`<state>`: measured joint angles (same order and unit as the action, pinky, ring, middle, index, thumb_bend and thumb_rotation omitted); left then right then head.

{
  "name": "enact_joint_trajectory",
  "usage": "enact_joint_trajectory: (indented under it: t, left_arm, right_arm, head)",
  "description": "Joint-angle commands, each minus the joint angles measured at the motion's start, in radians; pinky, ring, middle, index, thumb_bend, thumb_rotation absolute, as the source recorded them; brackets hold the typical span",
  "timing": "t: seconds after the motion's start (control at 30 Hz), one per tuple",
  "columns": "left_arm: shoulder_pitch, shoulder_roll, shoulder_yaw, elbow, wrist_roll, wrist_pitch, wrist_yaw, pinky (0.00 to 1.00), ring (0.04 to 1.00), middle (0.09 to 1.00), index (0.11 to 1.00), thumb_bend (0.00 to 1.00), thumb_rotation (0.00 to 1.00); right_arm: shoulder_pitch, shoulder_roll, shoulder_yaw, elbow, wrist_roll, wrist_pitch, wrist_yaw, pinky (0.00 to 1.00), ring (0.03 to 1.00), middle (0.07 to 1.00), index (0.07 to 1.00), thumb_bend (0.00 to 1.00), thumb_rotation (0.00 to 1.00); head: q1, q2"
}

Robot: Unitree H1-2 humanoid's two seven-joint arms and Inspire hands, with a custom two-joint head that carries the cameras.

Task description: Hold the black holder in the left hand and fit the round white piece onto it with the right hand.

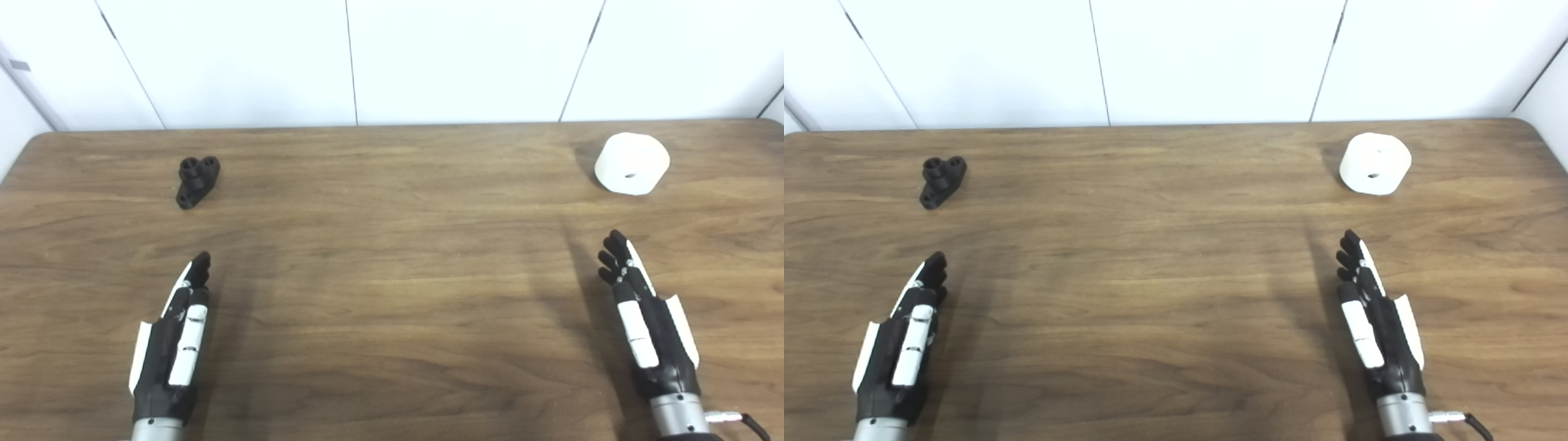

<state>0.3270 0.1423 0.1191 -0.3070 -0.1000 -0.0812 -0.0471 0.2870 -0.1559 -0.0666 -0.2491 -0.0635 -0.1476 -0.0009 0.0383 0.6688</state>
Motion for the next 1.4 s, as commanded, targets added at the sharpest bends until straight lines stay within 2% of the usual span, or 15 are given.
enact_joint_trajectory:
  t: [0.0, 0.17, 0.27, 0.4, 0.6, 0.8, 0.9, 1.0, 1.23, 1.37]
  left_arm:
    - [-0.009, -0.002, 0.001, -0.010, -0.001, -0.006, 0.000, 1.00, 0.991, 0.968, 0.936, 0.44, 0.79]
    - [-0.009, -0.005, -0.006, -0.006, 0.007, -0.006, 0.000, 1.00, 0.995, 0.972, 0.941, 0.42, 0.82]
    - [-0.005, -0.012, -0.013, 0.001, 0.017, -0.015, 0.001, 1.00, 0.996, 0.970, 0.934, 0.39, 0.82]
    - [-0.001, -0.023, -0.027, 0.019, 0.034, -0.033, 0.008, 1.00, 0.990, 0.964, 0.925, 0.39, 0.79]
    - [0.001, -0.032, -0.048, 0.057, 0.079, -0.071, 0.022, 1.00, 0.982, 0.962, 0.922, 0.38, 0.77]
    - [-0.006, -0.035, -0.061, 0.093, 0.100, -0.104, 0.031, 1.00, 0.986, 0.962, 0.921, 0.37, 0.75]
    - [-0.010, -0.035, -0.066, 0.114, 0.102, -0.126, 0.032, 0.99, 0.978, 0.961, 0.924, 0.37, 0.74]
    - [-0.013, -0.038, -0.072, 0.124, 0.103, -0.131, 0.033, 0.99, 0.978, 0.962, 0.923, 0.38, 0.73]
    - [-0.021, -0.042, -0.077, 0.139, 0.114, -0.135, 0.041, 0.98, 0.975, 0.955, 0.914, 0.40, 0.71]
    - [-0.020, -0.045, -0.079, 0.143, 0.114, -0.141, 0.044, 0.96, 0.967, 0.949, 0.908, 0.39, 0.69]
  right_arm:
    - [0.013, 0.012, -0.003, 0.024, -0.007, -0.007, -0.008, 0.91, 0.937, 0.960, 0.964, 0.54, 0.97]
    - [0.013, 0.011, -0.007, 0.028, 0.013, -0.008, -0.003, 0.94, 0.944, 0.959, 0.964, 0.53, 0.97]
    - [0.014, 0.006, -0.011, 0.040, 0.027, -0.019, 0.000, 0.96, 0.951, 0.963, 0.968, 0.55, 0.97]
    - [0.011, -0.007, -0.014, 0.067, 0.033, -0.047, 0.006, 0.98, 0.963, 0.971, 0.977, 0.52, 0.99]
    - [0.003, -0.015, -0.020, 0.097, 0.067, -0.056, 0.019, 1.00, 0.978, 0.985, 0.991, 0.48, 1.00]
    - [-0.009, -0.017, -0.025, 0.143, 0.078, -0.097, 0.026, 1.00, 0.968, 0.977, 0.988, 0.45, 1.00]
    - [-0.012, -0.013, -0.028, 0.144, 0.067, -0.093, 0.021, 1.00, 0.973, 0.977, 0.986, 0.46, 1.00]
    - [-0.016, -0.013, -0.032, 0.149, 0.040, -0.093, 0.009, 0.95, 0.948, 0.950, 0.960, 0.48, 1.00]
    - [-0.025, -0.011, -0.043, 0.166, 0.028, -0.085, 0.011, 0.99, 0.953, 0.944, 0.957, 0.54, 1.00]
    - [-0.025, -0.012, -0.046, 0.171, 0.023, -0.089, 0.011, 0.99, 0.950, 0.952, 0.955, 0.53, 1.00]
  head:
    - [0.006, -0.001]
    - [0.054, -0.025]
    - [0.103, -0.059]
    - [0.162, -0.104]
    - [0.215, -0.156]
    - [0.250, -0.200]
    - [0.269, -0.217]
    - [0.291, -0.232]
    - [0.304, -0.245]
    - [0.301, -0.246]
